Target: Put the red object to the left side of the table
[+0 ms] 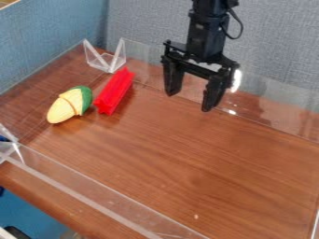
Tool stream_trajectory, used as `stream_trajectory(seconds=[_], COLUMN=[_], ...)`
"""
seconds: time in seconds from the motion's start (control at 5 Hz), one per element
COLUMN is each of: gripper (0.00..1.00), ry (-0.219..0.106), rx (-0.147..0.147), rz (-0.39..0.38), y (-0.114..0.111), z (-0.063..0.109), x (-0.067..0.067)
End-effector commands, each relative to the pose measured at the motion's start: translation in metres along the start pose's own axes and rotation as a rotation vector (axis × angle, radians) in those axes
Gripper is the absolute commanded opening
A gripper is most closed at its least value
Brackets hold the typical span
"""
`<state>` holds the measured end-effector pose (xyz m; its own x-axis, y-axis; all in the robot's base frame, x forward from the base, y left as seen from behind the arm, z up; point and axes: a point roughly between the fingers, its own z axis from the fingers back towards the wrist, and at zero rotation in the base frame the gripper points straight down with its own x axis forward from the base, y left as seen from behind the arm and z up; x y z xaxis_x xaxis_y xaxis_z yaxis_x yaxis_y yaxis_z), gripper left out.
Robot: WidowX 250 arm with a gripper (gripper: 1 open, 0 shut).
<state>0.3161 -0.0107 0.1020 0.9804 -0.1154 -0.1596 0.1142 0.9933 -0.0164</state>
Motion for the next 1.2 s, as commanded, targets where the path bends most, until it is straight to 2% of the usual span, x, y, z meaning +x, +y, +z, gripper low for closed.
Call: stream_trajectory(seconds=[0.0,0.2,0.6,0.8,1.0], gripper=[1.0,1.0,1.0,1.0,1.0], ry=[-0.106,-0.105,-0.114,-0.134,-0.141], rx=[0.006,0.004,0.01,0.011,0.015], rz=[-0.009,-0.007,-0.066,-0.102,-0.114], y=[0.009,0.021,0.007,-0.002,-0.003], z=[0.029,0.026,0.016,0.02,0.028], x=[0.002,0.004,-0.005,-0.01,-0.001])
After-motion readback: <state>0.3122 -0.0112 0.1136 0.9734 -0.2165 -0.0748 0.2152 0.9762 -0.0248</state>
